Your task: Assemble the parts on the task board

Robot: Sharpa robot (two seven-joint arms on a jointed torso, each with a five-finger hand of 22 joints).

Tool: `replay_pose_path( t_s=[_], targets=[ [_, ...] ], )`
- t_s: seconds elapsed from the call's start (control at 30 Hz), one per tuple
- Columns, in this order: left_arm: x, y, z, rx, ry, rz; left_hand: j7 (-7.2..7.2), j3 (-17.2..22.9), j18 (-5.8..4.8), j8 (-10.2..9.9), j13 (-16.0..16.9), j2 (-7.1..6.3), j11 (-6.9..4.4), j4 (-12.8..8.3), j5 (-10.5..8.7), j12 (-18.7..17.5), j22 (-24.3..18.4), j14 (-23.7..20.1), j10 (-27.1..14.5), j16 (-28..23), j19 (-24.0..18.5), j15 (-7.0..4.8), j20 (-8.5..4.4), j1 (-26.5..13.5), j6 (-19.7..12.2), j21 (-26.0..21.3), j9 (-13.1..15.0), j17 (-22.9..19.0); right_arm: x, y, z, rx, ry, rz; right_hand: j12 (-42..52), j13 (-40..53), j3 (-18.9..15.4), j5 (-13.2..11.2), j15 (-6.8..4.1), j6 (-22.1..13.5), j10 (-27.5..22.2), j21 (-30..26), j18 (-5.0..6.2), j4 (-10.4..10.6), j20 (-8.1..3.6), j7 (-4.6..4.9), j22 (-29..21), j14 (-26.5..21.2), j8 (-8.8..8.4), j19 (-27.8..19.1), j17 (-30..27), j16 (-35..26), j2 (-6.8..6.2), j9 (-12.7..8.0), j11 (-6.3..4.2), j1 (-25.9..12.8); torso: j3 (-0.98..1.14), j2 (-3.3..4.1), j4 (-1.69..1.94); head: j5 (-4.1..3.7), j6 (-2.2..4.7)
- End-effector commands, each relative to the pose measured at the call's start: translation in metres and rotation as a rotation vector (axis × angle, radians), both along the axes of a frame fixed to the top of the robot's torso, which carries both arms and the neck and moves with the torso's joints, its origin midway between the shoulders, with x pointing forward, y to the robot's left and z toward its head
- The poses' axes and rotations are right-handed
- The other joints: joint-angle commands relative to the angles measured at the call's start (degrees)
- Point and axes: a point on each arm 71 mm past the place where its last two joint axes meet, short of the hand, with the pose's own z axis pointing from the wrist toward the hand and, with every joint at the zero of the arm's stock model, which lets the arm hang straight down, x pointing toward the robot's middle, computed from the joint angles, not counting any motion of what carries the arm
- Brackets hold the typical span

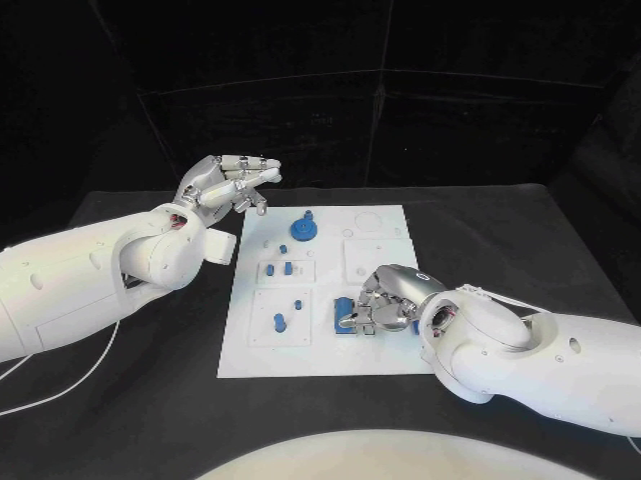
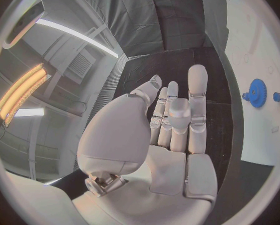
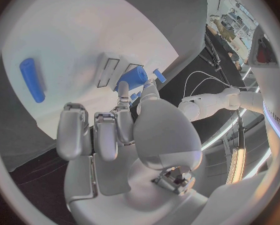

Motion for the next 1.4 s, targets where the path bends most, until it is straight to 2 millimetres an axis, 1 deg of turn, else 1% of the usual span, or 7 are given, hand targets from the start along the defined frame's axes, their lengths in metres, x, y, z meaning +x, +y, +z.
replay_pose_path(
  t_s=[0.03, 0.4, 0.63, 0.8, 0.93, 1.23, 1.4],
  targets=[
    [0.0001, -0.0012, 0.0011, -0.008, -0.003, -0.008, 0.10, -0.3, 0.41, 0.1, 0.1, 0.15, 0.02, -0.1, 0.15, 0.4, -0.1, -0.3, -0.4, 0.0, -0.2, 0.02, -0.08, 0.2, -0.2, -0.2, -0.1, -0.1, -0.0006, 0.0011, 0.0019, -0.001, -0.012, 0.017, -0.2, 2.1, 0.0, 0.3, 0.50, -0.3, 0.3, 0.2, -0.80, -0.4, -0.07, 0.00, 0.1, 4.7, -0.31, 0.1, 8.5, -0.1, 0.29, 0.1, 0.21, 0.9, 0.00, 0.03, 0.05, -0.06, -0.03],
    [0.0001, -0.0017, 0.0006, -0.007, -0.001, -0.009, 0.09, -0.4, 0.42, 0.1, 0.1, 0.19, 0.02, -0.1, 0.16, 0.4, -0.1, -0.3, -0.4, 0.1, -0.2, 0.02, -0.07, 0.3, -0.1, -0.2, -0.1, -0.1, 0.0028, -0.0004, -0.0015, -0.026, -0.004, 0.014, -0.2, 2.3, 0.4, 0.7, 0.51, -0.3, 0.4, 0.3, -0.82, -0.8, -0.05, 0.00, 0.2, 4.7, -0.34, 0.2, 8.6, 0.0, 1.49, 0.4, 0.22, 2.3, -0.04, 0.02, 0.07, -0.07, -0.10],
    [-0.0001, -0.0010, 0.0002, -0.006, 0.002, -0.010, 0.09, -0.4, 0.42, 0.1, 0.1, 0.19, 0.02, -0.1, 0.16, 0.4, -0.1, -0.3, -0.4, 0.1, -0.2, 0.02, -0.07, 0.3, -0.1, -0.2, -0.1, -0.1, 0.0028, -0.0017, -0.0038, -0.052, 0.014, 0.030, -0.3, 2.4, 0.4, 0.3, 0.48, -0.4, 0.4, 0.3, -0.83, -3.0, -0.07, -0.05, 0.3, 4.7, -0.40, 0.2, 8.6, -0.1, 0.88, 0.7, 0.17, 5.7, -0.03, 0.00, 0.01, 0.06, -0.27],
    [-0.0004, -0.0005, -0.0001, -0.005, 0.004, -0.011, 0.08, -0.4, 0.43, 0.1, 0.1, 0.24, 0.02, -0.1, 0.16, 0.5, -0.2, -0.4, -0.5, 0.0, -0.2, 0.03, -0.07, 0.3, -0.1, -0.3, 0.0, -0.2, 0.0015, -0.0034, -0.0041, -0.063, 0.023, 0.040, -0.3, 2.5, 0.3, 0.0, 0.49, -0.5, 0.4, 0.3, -0.83, -3.9, -0.06, -0.02, 0.3, 4.7, -0.47, 0.1, 8.7, 0.0, 0.62, 0.8, 0.18, 6.8, -0.01, 0.00, -0.01, 0.18, -0.34],
    [-0.0006, 0.0002, -0.0003, -0.004, 0.005, -0.011, 0.08, -0.4, 0.43, 0.1, 0.1, 0.24, 0.02, -0.1, 0.16, 0.5, -0.2, -0.4, -0.5, 0.0, -0.2, 0.03, -0.07, 0.3, -0.1, -0.3, 0.0, -0.2, 0.0000, -0.0044, -0.0036, -0.067, 0.027, 0.047, -0.4, 2.4, 0.2, -0.1, 0.50, -0.5, 0.3, 0.3, -0.84, -4.0, -0.06, 0.01, 0.4, 4.7, -0.51, 0.1, 8.7, 0.0, 0.51, 0.8, 0.20, 6.9, 0.02, 0.00, -0.09, 0.20, -0.40],
    [-0.0008, 0.0008, -0.0006, -0.003, 0.006, -0.010, 0.08, -0.4, 0.43, 0.1, 0.1, 0.24, 0.02, -0.1, 0.16, 0.5, -0.2, -0.4, -0.5, 0.0, -0.2, 0.03, -0.07, 0.3, -0.1, -0.3, 0.0, -0.2, -0.0011, -0.0055, -0.0028, -0.065, 0.027, 0.052, -0.5, 2.4, 0.0, -0.3, 0.53, -0.6, 0.3, 0.3, -0.84, -4.0, -0.04, 0.08, 0.4, 4.7, -0.57, 0.1, 8.6, -0.1, 0.35, 0.8, 0.25, 6.9, 0.00, 0.01, -0.02, 0.14, -0.42],
    [-0.0010, 0.0011, -0.0007, -0.003, 0.007, -0.010, 0.07, -0.4, 0.43, 0.2, 0.1, 0.24, 0.03, -0.1, 0.16, 0.5, -0.2, -0.4, -0.6, 0.0, -0.2, 0.03, -0.07, 0.3, -0.1, -0.3, 0.0, -0.2, -0.0021, -0.0085, 0.0003, -0.032, 0.007, 0.047, -1.0, 2.1, -0.8, -0.5, 0.73, -1.1, 0.1, 0.1, -0.81, -3.4, 0.09, 0.43, 0.2, 4.7, -0.98, 0.0, 8.4, -0.2, 0.10, 0.8, 0.53, 5.9, -0.03, -0.03, -0.01, 0.10, -0.40]
  ],
)
